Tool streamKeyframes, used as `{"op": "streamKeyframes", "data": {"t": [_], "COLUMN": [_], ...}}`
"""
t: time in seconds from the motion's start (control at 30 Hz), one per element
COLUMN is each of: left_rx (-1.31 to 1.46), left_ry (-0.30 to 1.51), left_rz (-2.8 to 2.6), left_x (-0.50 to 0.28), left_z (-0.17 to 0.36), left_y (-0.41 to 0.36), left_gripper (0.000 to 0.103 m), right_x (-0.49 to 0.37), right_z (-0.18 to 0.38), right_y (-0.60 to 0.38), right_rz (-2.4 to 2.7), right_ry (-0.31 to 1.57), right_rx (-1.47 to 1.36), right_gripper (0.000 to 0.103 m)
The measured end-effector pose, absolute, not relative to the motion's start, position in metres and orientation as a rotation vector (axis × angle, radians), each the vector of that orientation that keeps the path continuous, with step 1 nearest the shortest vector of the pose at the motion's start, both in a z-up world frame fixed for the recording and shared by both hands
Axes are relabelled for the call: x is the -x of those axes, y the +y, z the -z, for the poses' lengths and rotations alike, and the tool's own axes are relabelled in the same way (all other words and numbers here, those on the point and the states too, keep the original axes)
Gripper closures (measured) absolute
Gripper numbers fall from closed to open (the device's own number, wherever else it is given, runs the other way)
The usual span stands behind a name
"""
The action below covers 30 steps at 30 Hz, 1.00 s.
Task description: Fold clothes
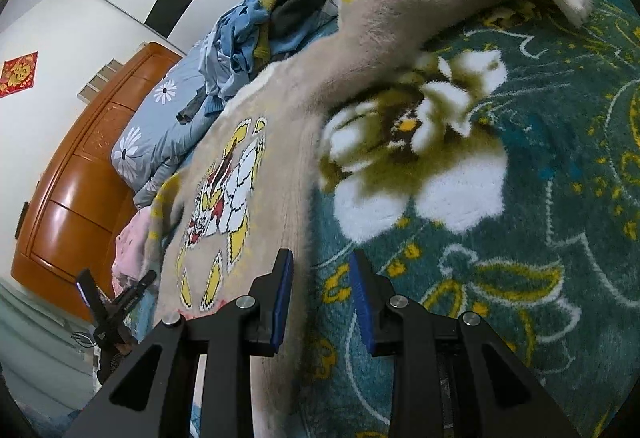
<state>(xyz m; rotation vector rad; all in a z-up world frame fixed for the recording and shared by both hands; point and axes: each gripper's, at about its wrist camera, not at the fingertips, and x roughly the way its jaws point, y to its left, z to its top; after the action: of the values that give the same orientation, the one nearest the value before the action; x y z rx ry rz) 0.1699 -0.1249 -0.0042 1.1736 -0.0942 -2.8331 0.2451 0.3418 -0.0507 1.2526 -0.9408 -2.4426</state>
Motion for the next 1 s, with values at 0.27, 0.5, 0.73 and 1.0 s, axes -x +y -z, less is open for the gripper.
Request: {"op": "streamKeyframes", "data": {"t": [0.27, 0.5, 0.73, 1.0], "left_rx": [-1.049, -1.121, -1.192, -1.082], "left_ry": [-0.020, -0.041, -0.136, -0.113], "left_rz": [2.746, 2.628, 2.507, 2.611], "left_x": [-0.139, -0.090, -0.055, -0.091], "left_z": [-0.034, -0.017, 0.004, -0.016], "left_y": [-0.203, -0.247, -0.252, -0.212], "left_gripper": [0.093, 0.095, 0.083, 0.035], "right_x": [-0.234, -0.225, -0.215, -0.225], "right_z": [0.044, 0.049, 0.045, 0.006], "right_y": [0.352, 0.351, 0.354, 0.405], "right_rz": [2.486, 2.503, 2.532, 2.804], "right_ry": [-0.948, -0.950, -0.962, -0.839], "right_rx": [-1.243, -1.271, -1.271, -1.177], "right_gripper": [0.073, 0.073, 0.073, 0.073]}}
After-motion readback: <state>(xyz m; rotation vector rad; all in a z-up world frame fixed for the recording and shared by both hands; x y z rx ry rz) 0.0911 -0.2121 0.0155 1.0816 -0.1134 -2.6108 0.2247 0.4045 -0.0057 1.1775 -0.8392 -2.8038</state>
